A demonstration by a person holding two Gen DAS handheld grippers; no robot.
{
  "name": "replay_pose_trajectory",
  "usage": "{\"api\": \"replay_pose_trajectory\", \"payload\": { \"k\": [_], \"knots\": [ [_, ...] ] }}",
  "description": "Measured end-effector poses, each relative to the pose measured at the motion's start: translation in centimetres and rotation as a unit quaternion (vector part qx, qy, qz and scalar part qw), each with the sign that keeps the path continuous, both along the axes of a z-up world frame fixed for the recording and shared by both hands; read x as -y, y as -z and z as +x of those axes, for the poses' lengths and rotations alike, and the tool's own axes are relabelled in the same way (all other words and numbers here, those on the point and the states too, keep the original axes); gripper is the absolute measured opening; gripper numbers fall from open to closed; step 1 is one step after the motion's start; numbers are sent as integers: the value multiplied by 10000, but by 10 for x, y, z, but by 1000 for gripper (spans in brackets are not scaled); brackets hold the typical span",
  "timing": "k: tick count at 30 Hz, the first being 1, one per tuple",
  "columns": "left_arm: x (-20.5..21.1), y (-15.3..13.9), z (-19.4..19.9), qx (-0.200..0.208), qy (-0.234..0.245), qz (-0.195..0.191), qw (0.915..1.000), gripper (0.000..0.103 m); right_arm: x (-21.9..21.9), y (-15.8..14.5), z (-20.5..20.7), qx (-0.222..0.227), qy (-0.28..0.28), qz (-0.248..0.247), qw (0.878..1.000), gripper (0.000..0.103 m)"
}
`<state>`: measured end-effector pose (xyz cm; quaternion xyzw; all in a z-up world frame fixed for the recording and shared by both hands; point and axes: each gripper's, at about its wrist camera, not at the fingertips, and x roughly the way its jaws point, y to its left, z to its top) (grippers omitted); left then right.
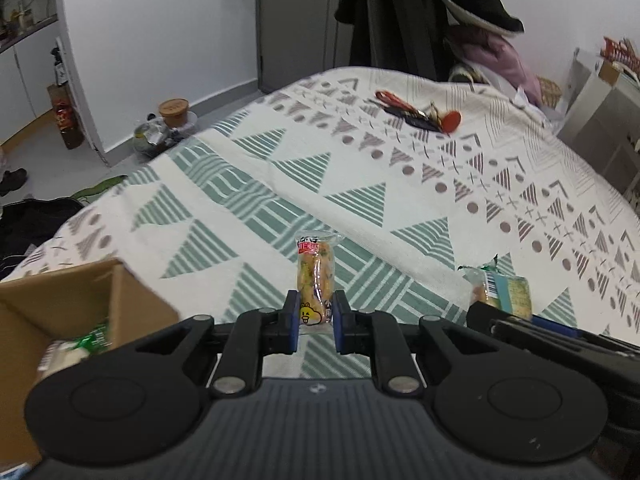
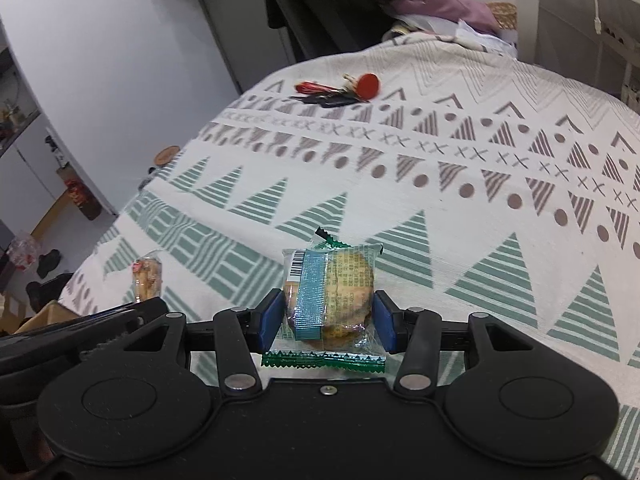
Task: Organize snacks
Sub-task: 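Carry the pastry and biscuit into the cardboard box and open both tools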
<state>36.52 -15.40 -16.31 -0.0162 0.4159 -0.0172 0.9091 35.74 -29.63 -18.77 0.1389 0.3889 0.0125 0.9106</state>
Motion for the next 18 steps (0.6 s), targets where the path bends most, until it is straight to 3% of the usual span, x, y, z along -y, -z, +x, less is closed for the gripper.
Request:
{"api": "replay_pose_trajectory", "payload": {
  "k": [18],
  "knots": [
    [-75,-74,-67,598,-808,-188,9948,15,-64,-41,-31,537,-887,-31,9946,47]
  ]
}}
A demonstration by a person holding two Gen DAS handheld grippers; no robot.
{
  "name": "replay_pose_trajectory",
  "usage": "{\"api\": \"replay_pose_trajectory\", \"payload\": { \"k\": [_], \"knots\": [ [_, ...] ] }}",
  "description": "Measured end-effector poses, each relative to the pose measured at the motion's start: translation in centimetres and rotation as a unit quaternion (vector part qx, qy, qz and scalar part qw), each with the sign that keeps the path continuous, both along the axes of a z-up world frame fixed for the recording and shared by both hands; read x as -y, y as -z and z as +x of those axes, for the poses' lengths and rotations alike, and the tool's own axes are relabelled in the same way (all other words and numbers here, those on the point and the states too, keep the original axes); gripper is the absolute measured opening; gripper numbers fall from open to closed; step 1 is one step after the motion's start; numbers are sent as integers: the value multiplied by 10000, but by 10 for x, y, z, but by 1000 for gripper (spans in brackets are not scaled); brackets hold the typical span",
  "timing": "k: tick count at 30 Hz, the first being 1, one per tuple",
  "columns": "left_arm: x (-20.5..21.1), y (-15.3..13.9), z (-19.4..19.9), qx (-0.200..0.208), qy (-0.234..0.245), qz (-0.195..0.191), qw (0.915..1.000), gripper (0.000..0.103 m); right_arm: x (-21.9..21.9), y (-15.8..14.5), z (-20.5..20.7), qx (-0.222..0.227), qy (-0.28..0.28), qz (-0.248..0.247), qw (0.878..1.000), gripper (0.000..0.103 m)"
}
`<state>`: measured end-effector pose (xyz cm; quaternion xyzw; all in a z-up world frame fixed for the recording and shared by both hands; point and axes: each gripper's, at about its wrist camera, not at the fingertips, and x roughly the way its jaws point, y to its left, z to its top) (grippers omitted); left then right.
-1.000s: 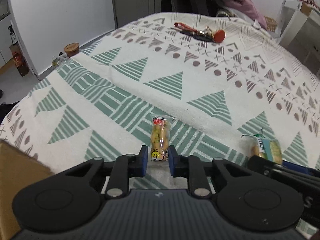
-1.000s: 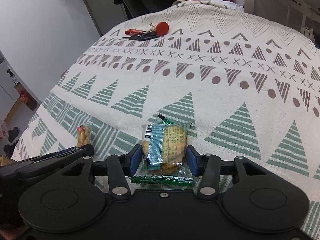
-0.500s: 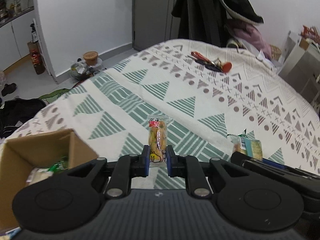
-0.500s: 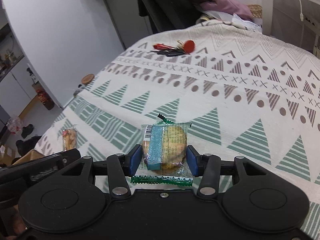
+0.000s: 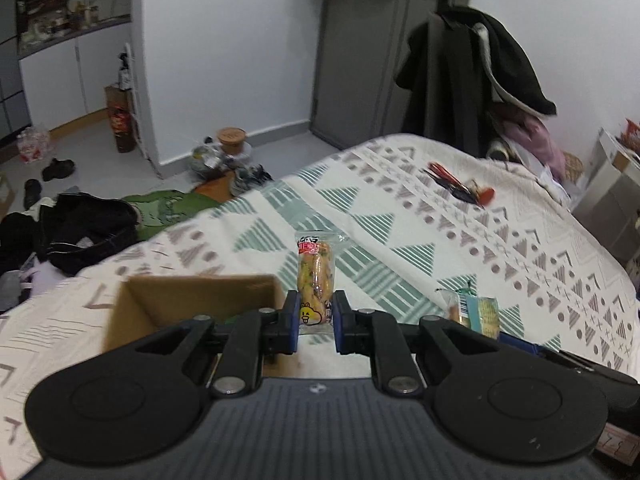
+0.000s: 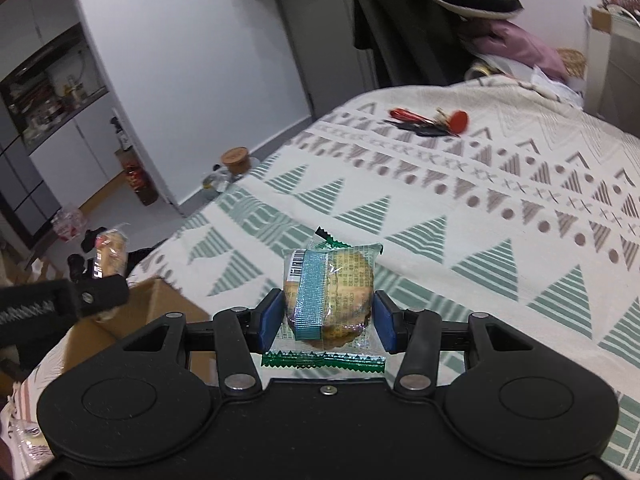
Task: Organize snacks
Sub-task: 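Carry the pastry and biscuit into the cardboard box and open both tools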
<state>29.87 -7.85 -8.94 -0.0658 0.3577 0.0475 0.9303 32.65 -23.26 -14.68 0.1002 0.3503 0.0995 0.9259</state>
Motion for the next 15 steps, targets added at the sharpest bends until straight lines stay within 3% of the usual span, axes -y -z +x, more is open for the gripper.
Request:
{"api": "replay_pose_trajectory", "payload": {
  "k": [8,15],
  "knots": [
    [-41,-21,-25,143,-501,86,9986,15,-38,-17,-19,360,-499,-127,9980,47],
    [-67,-22,-44,94,-768,30,9970,16,-67,-25,-35,536,-903,-135,9944,47]
  ]
}}
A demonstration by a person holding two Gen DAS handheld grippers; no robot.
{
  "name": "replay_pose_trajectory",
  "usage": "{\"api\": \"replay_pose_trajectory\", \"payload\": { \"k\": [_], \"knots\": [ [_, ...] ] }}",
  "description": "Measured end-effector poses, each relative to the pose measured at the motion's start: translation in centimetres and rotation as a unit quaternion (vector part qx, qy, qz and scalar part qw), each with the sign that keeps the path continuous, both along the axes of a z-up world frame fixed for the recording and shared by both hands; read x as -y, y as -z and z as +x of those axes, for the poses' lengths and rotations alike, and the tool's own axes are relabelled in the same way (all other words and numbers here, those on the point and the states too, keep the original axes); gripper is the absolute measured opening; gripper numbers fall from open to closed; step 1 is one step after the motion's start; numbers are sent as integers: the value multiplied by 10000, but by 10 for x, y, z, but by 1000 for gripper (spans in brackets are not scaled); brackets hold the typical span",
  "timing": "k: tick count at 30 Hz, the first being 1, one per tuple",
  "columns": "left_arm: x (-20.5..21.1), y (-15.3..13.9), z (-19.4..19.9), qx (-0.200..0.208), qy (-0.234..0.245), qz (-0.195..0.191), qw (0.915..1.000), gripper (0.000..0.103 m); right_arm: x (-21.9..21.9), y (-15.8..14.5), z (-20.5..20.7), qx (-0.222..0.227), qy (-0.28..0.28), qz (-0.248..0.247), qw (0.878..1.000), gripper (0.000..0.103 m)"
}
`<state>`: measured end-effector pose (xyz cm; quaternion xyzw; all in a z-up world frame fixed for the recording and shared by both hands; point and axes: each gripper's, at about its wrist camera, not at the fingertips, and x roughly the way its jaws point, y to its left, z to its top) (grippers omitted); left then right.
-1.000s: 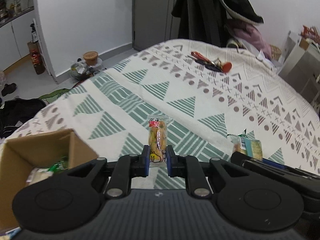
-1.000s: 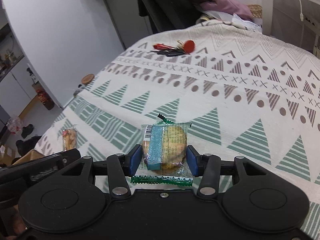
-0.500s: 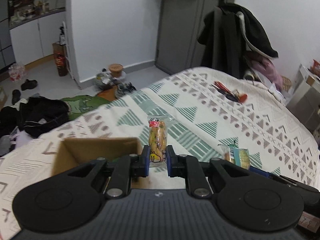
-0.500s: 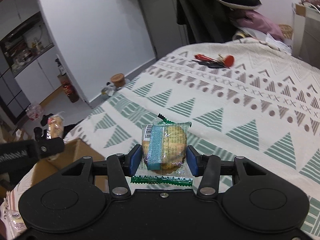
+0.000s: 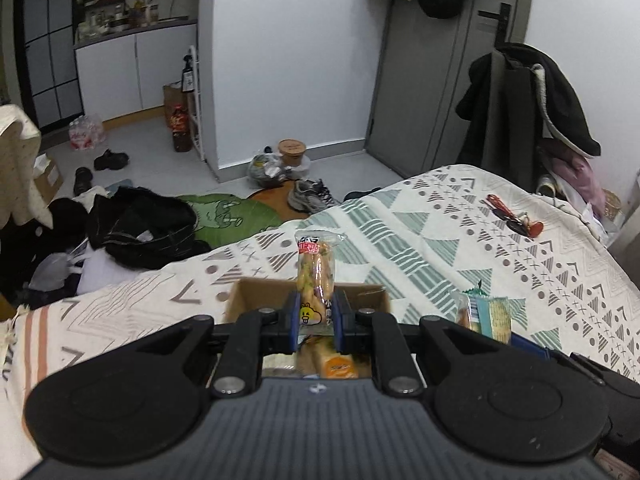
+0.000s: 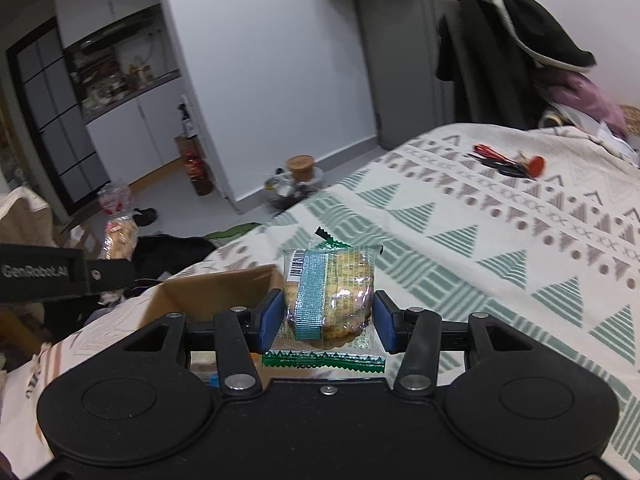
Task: Organize snacks
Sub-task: 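Carry the pastry and biscuit into the cardboard box and open both tools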
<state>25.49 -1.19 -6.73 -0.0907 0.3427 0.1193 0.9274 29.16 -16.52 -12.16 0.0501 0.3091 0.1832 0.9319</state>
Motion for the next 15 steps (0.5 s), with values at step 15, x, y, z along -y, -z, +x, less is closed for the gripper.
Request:
{"api": "replay_pose_trajectory", "payload": {
  "k": [15],
  "knots": [
    [-51,18,-22,-571,-681,-258,9957,28,-29,1,-13,-41,-429,109,9990,47]
  ]
}}
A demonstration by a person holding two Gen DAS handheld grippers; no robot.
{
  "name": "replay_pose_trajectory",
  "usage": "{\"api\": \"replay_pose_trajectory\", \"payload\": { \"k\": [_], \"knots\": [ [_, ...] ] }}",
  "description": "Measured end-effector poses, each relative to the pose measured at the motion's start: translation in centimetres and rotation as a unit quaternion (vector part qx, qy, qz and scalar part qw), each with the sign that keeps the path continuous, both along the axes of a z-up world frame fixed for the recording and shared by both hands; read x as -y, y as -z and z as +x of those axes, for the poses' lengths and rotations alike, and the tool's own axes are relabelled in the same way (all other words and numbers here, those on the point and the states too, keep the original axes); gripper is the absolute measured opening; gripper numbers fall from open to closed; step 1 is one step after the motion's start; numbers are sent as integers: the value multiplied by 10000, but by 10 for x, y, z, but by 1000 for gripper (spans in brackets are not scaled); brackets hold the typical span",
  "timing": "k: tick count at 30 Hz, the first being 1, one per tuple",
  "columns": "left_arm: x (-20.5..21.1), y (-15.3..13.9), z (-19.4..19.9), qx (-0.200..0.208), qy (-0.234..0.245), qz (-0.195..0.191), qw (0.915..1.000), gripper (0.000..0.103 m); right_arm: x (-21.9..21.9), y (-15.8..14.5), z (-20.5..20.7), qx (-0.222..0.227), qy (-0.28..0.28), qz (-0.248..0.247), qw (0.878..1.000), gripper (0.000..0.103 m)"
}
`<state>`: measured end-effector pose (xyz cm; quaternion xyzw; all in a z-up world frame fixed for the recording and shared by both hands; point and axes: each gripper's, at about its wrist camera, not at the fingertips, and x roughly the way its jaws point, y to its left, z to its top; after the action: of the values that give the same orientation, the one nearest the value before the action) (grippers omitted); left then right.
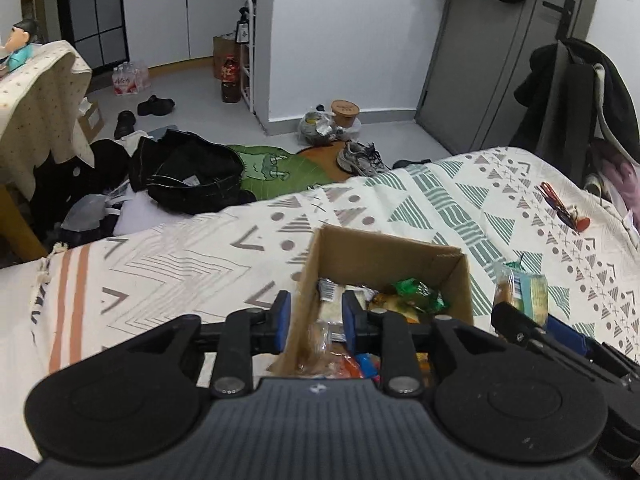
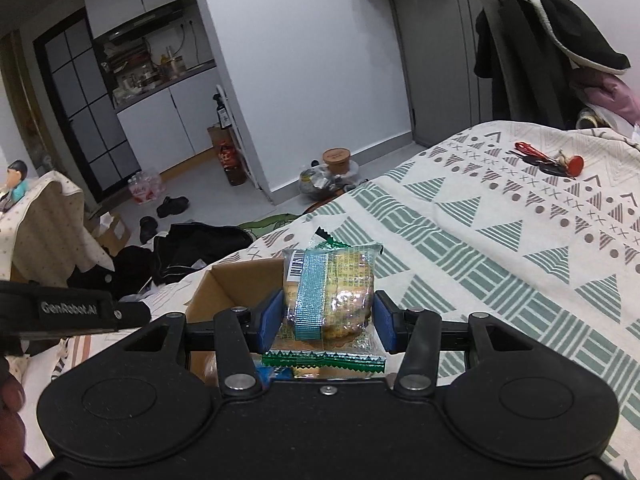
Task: Organize snacks
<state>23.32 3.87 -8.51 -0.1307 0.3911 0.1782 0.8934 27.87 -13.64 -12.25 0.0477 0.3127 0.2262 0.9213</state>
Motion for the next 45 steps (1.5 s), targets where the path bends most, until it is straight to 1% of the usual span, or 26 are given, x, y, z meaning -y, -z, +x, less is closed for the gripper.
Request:
{"api": "replay_pose_trajectory", "payload": {
  "k": [2,4,7,8,9,11,13,16,19,23,25,28,32,35,37,41,45],
  "knots": [
    [-6,-2,-3,22,-36,-15,10000,32,-5,0,-1,20,-57,-22,10000,47],
    [-13,-3,-5,38,-63,-54,10000,40,-10,1,-2,36,-126,-29,9999,47],
    [-18,-5,-5,67,-78,-61,9999,47,-20,2,-4,46,-297,-30,9995,48],
    [-19,-6,-5,67,-72,-58,9999,49,-23,3,-5,26,-389,-4,9992,49],
    [-20,-7,-5,56,-70,-43,10000,51,-26,3,-6,8,-493,40,9988,56],
    [-22,-8,-5,-25,-106,-26,9999,56,-26,3,-8,25,-586,128,9982,64],
    [-23,-12,-6,-65,-127,-37,9999,68,-19,1,-9,-34,-563,233,9981,64],
    [-23,-18,-12,-13,-74,37,10000,79,-5,-8,-9,-169,-408,206,9988,64],
    [-20,-25,-18,30,-75,68,9999,83,5,-17,-12,-187,-234,68,9995,64],
    [-15,-35,-23,106,139,93,9998,85,15,-23,-21,-221,43,-26,9997,64],
    [-13,-40,-27,162,167,53,9997,88,18,-26,-29,-242,127,-50,9996,64],
    [-11,-47,-36,241,214,18,9995,91,17,-32,-39,-234,207,-156,9994,67],
    [-10,-56,-46,302,322,-58,9990,93,17,-47,-55,-116,265,-217,9993,77],
    [-7,-63,-55,386,375,-70,9985,97,20,-57,-63,-67,344,-250,9991,81],
    [-5,-69,-62,436,412,-57,9982,99,23,-63,-70,-64,403,-214,9989,83],
    [0,-79,-76,489,514,-62,9975,102,30,-73,-83,-20,543,-148,9984,93],
    [4,-90,-92,576,614,-35,9964,102,37,-81,-97,-7,629,-46,9980,101]
  ]
}}
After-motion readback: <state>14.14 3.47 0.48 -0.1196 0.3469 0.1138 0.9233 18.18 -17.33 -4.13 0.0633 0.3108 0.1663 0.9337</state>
